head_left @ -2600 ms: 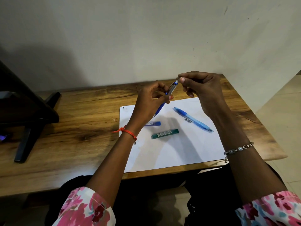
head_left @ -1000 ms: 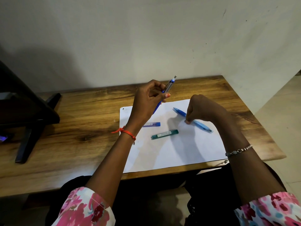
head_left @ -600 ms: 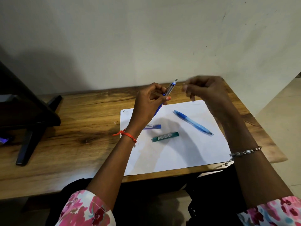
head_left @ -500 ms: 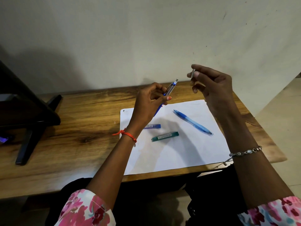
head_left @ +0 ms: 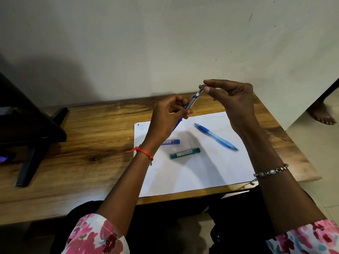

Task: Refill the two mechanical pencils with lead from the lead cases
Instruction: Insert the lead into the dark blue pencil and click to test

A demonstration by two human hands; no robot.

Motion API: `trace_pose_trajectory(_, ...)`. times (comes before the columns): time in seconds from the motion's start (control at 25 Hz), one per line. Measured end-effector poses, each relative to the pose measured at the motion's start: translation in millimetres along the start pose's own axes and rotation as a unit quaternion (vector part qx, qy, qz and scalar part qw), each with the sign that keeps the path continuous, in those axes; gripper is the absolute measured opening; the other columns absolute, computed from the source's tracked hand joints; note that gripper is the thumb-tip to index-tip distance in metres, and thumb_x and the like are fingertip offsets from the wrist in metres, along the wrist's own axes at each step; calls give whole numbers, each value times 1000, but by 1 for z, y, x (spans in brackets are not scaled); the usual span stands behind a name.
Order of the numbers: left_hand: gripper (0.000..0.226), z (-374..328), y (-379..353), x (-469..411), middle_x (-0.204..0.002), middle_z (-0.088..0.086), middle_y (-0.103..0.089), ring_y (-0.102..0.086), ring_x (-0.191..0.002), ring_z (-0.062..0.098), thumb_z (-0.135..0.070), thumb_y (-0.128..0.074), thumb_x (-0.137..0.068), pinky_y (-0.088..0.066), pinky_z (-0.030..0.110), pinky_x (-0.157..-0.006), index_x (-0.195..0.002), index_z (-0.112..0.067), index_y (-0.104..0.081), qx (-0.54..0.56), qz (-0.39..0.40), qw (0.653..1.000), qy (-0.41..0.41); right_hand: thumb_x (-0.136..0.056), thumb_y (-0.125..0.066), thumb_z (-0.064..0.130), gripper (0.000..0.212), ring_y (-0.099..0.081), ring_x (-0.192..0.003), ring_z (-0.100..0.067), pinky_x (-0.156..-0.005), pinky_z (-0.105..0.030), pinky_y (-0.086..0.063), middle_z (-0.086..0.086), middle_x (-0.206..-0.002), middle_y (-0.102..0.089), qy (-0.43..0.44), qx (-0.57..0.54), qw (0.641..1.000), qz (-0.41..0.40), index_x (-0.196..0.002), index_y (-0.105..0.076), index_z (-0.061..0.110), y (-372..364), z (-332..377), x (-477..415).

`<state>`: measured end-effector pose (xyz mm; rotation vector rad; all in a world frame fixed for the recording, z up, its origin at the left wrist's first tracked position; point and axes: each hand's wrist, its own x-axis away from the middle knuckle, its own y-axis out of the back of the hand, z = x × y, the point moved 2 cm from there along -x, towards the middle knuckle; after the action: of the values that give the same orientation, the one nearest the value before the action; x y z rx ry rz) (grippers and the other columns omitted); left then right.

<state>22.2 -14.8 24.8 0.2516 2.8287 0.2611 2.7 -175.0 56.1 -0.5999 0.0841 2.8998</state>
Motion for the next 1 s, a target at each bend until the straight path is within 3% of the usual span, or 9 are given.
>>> trace_pose_trajectory(0.2, 18, 0, 0, 0, -75, -4, -62, -63, -58, 5, -1, -70, -75, -53, 16, -61, -81, -13, -57, -6, -1, 1000, 0, -76, -72, 6, 25, -70, -79, -3, -74, -14, -51, 21, -74, -72, -4, 41, 999, 15, -100, -68, 13, -2, -4, -1)
trace_pose_trajectory(0.4, 17, -1, 0, 1, -73, -4, -62, -63, -55, 1, 1, -70, -74, -51, 14, -58, -82, -9, -58, 10, -15, 1000, 6, -77, -71, 5, 27, -66, -73, 3, -72, -12, -51, 2, -93, -68, 23, 70, 997, 16, -103, -65, 11, -6, -2, 1)
trace_pose_trajectory(0.52, 17, -3, 1, 1, -73, -4, -63, -63, -56, 1, 1, -70, -73, -51, 13, -57, -82, -8, -59, 15, -23, 1000, 7, -77, -71, 5, 24, -66, -72, 2, -69, -13, -51, 9, -85, -69, 27, 76, 997, 18, -99, -67, 13, -8, -4, 2)
trace_pose_trajectory(0.68, 15, -9, -1, 0, -73, -2, -63, -64, -57, 3, 0, -69, -75, -51, 15, -58, -81, -10, -59, 37, -5, 999, 6, -79, -67, 2, 25, -64, -70, -8, -63, -22, -51, 11, -70, -70, -22, -42, 998, 37, -100, -67, 17, -11, -12, 1)
trace_pose_trajectory(0.84, 13, -9, -7, 1, -73, -4, -68, -67, -58, 9, -7, -67, -78, -58, 26, -63, -81, -19, -61, 80, -10, 996, 43, -90, -54, 14, 15, -65, -78, -13, -72, -25, -51, 3, -79, -70, -86, -64, 993, 48, -97, -67, 14, -21, -18, 1)
trace_pose_trajectory(0.92, 5, -6, -10, 4, -68, -9, -72, -69, -62, 8, -13, -62, -84, -58, 24, -63, -84, -17, -63, 149, -23, 984, 91, -96, -43, 22, 21, -64, -69, -15, -67, -26, -52, 2, -69, -67, -116, -202, 972, 16, -89, -61, 17, -23, -17, -1)
trace_pose_trajectory(1.0, 8, 2, -13, 8, -70, -8, -73, -70, -68, 8, -18, -57, -88, -58, 23, -67, -87, -15, -65, 197, -26, 969, 147, -99, -32, 33, 30, -49, -48, -11, -50, -20, -43, 5, -53, -51, -150, -362, 920, -32, -83, -53, 19, -14, -17, -8)
